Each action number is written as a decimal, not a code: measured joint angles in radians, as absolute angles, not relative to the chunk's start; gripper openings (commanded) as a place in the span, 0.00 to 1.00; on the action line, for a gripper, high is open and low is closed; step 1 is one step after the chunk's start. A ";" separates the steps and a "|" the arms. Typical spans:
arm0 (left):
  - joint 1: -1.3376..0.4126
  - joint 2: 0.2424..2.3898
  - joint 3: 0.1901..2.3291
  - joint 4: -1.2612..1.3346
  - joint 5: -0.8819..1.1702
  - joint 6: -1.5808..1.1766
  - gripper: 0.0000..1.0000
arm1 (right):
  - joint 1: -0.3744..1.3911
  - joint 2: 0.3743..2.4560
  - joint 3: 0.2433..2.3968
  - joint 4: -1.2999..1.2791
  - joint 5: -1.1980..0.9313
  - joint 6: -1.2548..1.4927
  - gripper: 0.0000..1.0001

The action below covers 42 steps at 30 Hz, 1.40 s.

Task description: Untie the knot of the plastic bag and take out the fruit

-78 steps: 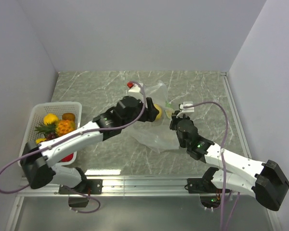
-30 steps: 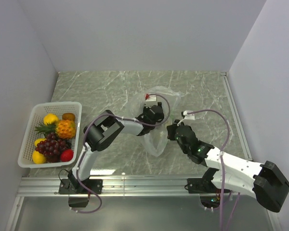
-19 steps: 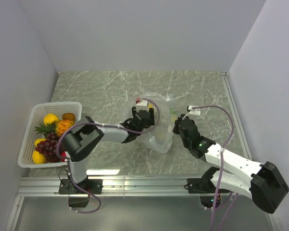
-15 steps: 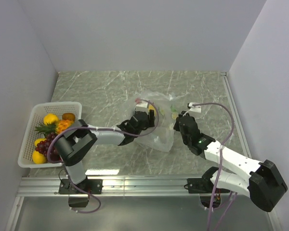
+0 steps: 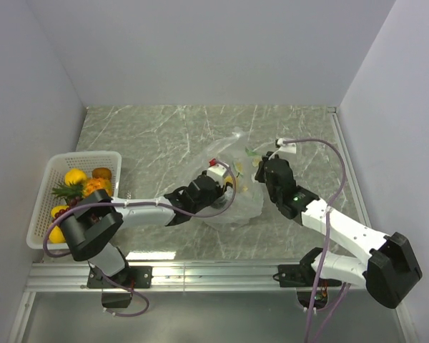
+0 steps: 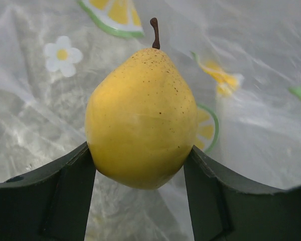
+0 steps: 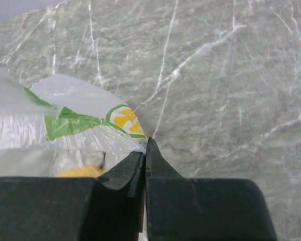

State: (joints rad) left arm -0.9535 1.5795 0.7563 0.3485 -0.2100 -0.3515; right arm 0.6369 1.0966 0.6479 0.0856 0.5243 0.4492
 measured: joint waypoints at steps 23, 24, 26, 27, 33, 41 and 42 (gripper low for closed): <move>-0.965 1.234 0.824 0.313 -0.343 -0.285 0.10 | 0.644 1.099 0.544 0.074 0.476 0.463 0.00; -0.965 1.215 0.825 0.315 -0.312 -0.289 0.11 | 0.644 1.100 0.544 0.073 0.479 0.463 0.00; -0.965 1.170 0.839 0.316 -0.243 -0.302 0.11 | 0.644 1.108 0.545 0.071 0.488 0.464 0.00; -0.965 1.149 0.854 0.316 -0.223 -0.309 0.11 | 0.644 1.114 0.549 0.064 0.495 0.464 0.00; -0.880 1.043 0.967 0.250 -0.289 -0.387 0.08 | 0.643 1.139 0.607 0.011 0.575 0.467 0.00; -0.427 0.977 0.980 -0.183 -0.549 -0.625 0.09 | 0.643 1.025 0.649 0.018 0.648 0.396 0.00; -0.392 0.964 0.962 -0.236 -0.572 -0.643 0.09 | 0.643 1.002 0.649 0.027 0.648 0.388 0.00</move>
